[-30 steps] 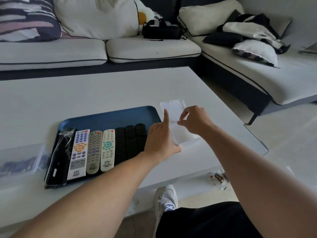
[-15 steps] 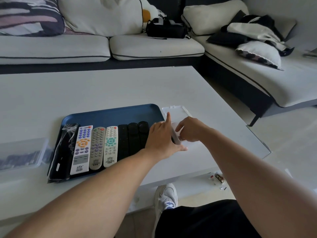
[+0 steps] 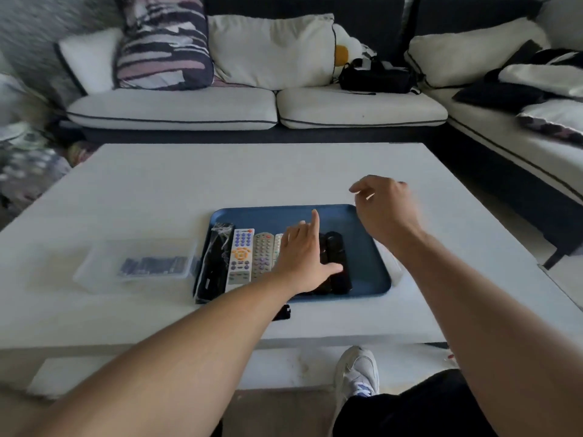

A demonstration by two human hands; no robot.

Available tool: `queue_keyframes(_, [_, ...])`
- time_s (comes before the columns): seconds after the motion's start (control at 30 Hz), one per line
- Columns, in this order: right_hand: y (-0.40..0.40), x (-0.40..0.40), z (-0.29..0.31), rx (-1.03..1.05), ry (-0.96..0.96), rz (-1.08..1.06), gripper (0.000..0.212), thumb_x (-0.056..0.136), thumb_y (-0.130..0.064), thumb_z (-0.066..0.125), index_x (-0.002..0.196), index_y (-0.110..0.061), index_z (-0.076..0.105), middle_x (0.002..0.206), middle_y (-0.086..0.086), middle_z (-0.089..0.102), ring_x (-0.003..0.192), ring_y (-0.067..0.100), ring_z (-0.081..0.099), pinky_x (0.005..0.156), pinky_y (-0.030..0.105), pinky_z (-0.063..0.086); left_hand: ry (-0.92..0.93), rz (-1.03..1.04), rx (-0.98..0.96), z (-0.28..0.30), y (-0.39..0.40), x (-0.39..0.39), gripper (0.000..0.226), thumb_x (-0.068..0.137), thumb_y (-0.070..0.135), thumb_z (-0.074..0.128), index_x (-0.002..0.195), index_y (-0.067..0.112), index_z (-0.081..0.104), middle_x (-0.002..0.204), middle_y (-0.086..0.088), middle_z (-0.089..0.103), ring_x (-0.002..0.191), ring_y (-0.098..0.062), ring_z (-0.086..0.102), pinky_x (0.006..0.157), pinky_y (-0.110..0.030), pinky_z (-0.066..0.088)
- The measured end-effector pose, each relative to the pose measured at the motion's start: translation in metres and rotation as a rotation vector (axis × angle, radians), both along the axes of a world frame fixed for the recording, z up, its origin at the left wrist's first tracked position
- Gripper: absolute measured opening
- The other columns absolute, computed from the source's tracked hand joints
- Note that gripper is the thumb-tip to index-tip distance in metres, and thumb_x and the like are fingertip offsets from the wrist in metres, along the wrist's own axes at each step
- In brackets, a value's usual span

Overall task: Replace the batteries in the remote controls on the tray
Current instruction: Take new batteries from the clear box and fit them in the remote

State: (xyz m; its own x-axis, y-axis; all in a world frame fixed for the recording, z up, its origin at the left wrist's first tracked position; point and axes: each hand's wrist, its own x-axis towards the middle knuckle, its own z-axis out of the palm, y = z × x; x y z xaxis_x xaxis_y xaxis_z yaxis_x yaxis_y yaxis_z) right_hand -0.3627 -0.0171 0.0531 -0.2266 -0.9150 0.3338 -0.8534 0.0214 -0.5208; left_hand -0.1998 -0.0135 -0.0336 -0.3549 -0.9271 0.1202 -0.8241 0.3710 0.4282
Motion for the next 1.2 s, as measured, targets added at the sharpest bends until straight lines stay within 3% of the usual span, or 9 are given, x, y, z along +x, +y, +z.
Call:
queue_keyframes(0.1, [-0.002,0.053,0.008,-0.081,-0.017,0.107,0.029,0.092,-0.017,0.05,0.106,-0.031,0.071,0.1,-0.011,0.071,0.085,0.016,0.067,0.073,0.033,0.056,0.126,0.126,-0.049,0.007,-0.005,0.047,0.081,0.101,0.032,0.053,0.161,0.016,0.002,0.153,-0.005,0.039,0.143,-0.025,0.029,0.121,-0.039,0.021])
queue_keyframes(0.23, [-0.006,0.119,0.004,0.007,0.056,0.279,0.031,0.092,-0.014,0.054,0.116,-0.028,0.068,0.114,-0.007,0.069,0.096,0.017,0.064,0.077,0.032,0.055,0.232,0.408,-0.183,0.021,-0.004,0.117,0.065,0.101,0.014,0.048,0.159,0.014,0.018,0.152,-0.003,0.046,0.142,-0.023,0.034,0.122,-0.042,0.023])
queue_keyframes(0.47, [0.006,0.223,-0.021,0.355,0.419,0.728,0.053,0.092,-0.032,0.059,0.143,-0.033,0.049,0.148,-0.004,0.048,0.134,0.022,0.047,0.101,0.039,0.044,0.207,0.943,-0.354,0.004,0.005,0.24,0.056,0.094,0.017,0.059,0.147,0.007,0.042,0.15,-0.014,0.047,0.149,-0.03,0.026,0.123,-0.05,0.002])
queue_keyframes(0.53, [0.009,0.244,-0.027,0.349,0.558,0.789,0.062,0.092,-0.041,0.062,0.149,-0.03,0.041,0.152,0.0,0.042,0.14,0.024,0.039,0.108,0.041,0.039,0.31,1.112,-0.304,-0.004,0.009,0.27,0.056,0.095,0.024,0.06,0.145,0.006,0.044,0.149,-0.019,0.047,0.146,-0.034,0.032,0.121,-0.051,0.013])
queue_keyframes(0.63, [0.008,0.268,-0.041,0.364,0.626,0.832,0.072,0.091,-0.05,0.061,0.153,-0.025,0.033,0.156,0.004,0.035,0.143,0.027,0.034,0.114,0.044,0.035,0.719,1.366,-0.106,-0.008,0.016,0.294,0.054,0.101,0.035,0.051,0.145,0.005,0.044,0.146,-0.021,0.051,0.135,-0.039,0.046,0.11,-0.047,0.035])
queue_keyframes(0.77, [0.003,0.295,-0.054,0.325,0.646,0.78,0.054,0.091,-0.034,0.059,0.142,-0.022,0.045,0.138,0.007,0.051,0.128,0.031,0.049,0.095,0.041,0.048,0.925,1.333,0.001,-0.013,0.015,0.298,0.047,0.105,0.038,0.044,0.137,0.005,0.054,0.138,-0.018,0.059,0.126,-0.037,0.055,0.101,-0.039,0.043])
queue_keyframes(0.87, [0.011,0.308,-0.053,0.184,0.752,0.71,0.036,0.091,-0.025,0.057,0.126,-0.018,0.056,0.114,0.006,0.061,0.103,0.027,0.06,0.071,0.033,0.039,0.906,1.31,0.005,-0.015,0.012,0.295,0.05,0.104,0.044,0.042,0.136,0.009,0.055,0.138,-0.016,0.06,0.124,-0.037,0.057,0.101,-0.041,0.044])
queue_keyframes(1.07, [0.01,0.312,-0.04,0.147,0.852,0.788,0.025,0.087,-0.024,0.056,0.108,-0.014,0.062,0.099,0.006,0.067,0.092,0.028,0.064,0.066,0.032,0.038,0.903,1.348,0.036,-0.01,0.015,0.288,0.059,0.104,0.056,0.028,0.144,0.014,0.042,0.144,-0.016,0.054,0.128,-0.037,0.052,0.105,-0.043,0.038])
queue_keyframes(1.2, [0.0,0.3,-0.017,0.221,0.772,0.797,0.042,0.093,-0.039,0.045,0.128,-0.018,0.057,0.115,0.012,0.066,0.106,0.034,0.061,0.074,0.036,0.043,1.011,1.357,0.049,-0.003,0.016,0.285,0.069,0.102,0.063,0.017,0.148,0.015,0.037,0.148,-0.015,0.05,0.131,-0.035,0.049,0.104,-0.041,0.035])
